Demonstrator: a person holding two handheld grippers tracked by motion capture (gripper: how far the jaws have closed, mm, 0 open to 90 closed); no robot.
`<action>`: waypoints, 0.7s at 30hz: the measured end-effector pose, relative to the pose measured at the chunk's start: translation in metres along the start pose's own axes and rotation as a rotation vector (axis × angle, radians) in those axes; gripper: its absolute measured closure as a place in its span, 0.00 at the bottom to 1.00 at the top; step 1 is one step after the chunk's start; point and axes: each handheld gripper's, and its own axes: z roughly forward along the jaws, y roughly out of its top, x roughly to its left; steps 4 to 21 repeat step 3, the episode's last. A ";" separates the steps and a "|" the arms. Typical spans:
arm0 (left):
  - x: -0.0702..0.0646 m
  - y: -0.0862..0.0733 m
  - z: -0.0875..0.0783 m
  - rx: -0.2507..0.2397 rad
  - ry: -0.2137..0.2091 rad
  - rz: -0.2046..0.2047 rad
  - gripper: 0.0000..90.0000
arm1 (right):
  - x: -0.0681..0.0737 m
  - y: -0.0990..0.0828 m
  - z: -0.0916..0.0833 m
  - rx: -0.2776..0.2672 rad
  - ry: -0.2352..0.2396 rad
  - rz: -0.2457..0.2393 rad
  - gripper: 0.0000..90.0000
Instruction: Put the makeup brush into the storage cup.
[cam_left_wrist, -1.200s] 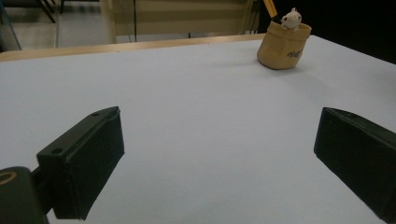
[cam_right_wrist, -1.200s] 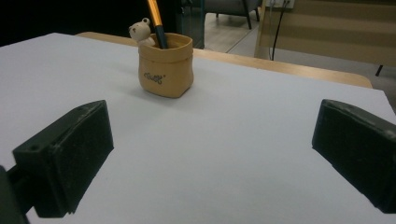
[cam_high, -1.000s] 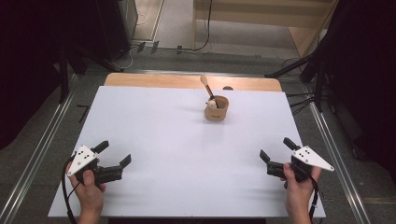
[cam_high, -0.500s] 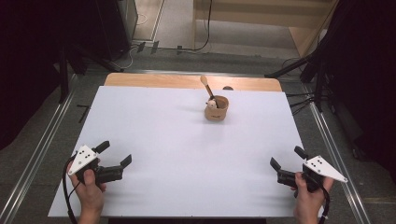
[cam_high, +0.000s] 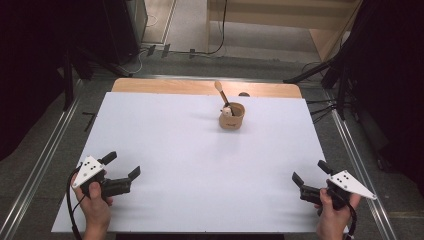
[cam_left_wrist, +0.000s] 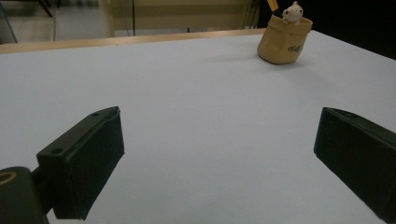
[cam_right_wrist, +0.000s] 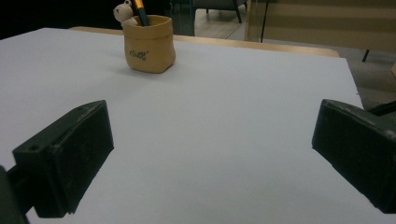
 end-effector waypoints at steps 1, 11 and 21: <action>0.000 0.000 0.000 -0.001 0.000 -0.001 0.02 | 0.001 0.000 0.001 0.004 0.001 0.000 0.00; 0.000 0.000 0.001 0.002 0.000 0.002 0.02 | 0.001 0.000 0.002 0.015 0.002 -0.007 0.00; 0.000 0.000 0.001 0.002 0.000 0.002 0.02 | 0.001 0.000 0.002 0.015 0.002 -0.007 0.00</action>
